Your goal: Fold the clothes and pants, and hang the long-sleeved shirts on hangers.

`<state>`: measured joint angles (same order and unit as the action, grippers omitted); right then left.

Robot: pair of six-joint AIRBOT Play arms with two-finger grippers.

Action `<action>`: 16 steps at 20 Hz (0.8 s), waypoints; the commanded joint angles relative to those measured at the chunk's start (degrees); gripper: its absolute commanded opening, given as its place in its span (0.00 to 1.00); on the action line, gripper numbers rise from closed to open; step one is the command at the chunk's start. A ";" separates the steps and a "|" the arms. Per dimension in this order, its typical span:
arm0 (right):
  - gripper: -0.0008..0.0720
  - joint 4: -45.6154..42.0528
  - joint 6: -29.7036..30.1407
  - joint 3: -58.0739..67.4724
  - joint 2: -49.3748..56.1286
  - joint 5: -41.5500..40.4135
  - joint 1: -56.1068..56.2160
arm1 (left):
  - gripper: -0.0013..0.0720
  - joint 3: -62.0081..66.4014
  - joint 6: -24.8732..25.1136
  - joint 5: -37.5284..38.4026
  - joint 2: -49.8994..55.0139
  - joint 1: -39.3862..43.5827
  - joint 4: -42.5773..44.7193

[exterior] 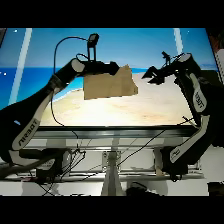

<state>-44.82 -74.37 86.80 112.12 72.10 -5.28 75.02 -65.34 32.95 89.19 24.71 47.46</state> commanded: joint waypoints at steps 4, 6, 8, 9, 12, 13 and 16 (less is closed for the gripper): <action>0.74 9.33 2.64 -1.27 2.29 -9.94 13.84 | 0.97 0.04 0.17 19.04 -10.23 -14.25 18.73; 0.40 7.19 4.09 0.55 2.25 -10.45 16.68 | 0.97 0.04 0.17 21.22 -13.55 -18.58 18.75; 0.03 2.25 4.17 3.32 1.75 -9.97 17.92 | 0.95 0.04 0.17 22.86 -16.74 -22.58 19.45; 0.03 -0.83 4.04 5.01 1.01 -9.55 17.94 | 0.90 0.04 0.17 23.67 -18.38 -24.41 20.85; 0.03 -13.27 -2.19 8.96 -3.69 -8.50 16.02 | 0.18 0.04 0.17 26.80 -22.40 -28.81 26.25; 0.03 -17.29 -4.72 9.40 -6.08 -8.70 14.93 | 0.04 0.04 0.17 27.87 -23.52 -29.92 27.58; 0.03 -28.15 -12.50 9.44 -15.41 -7.93 9.97 | 0.03 0.04 0.17 28.37 -25.11 -31.95 27.76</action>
<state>-60.86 -79.20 95.15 103.61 63.51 7.94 75.00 -65.14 59.40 66.28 -4.58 72.97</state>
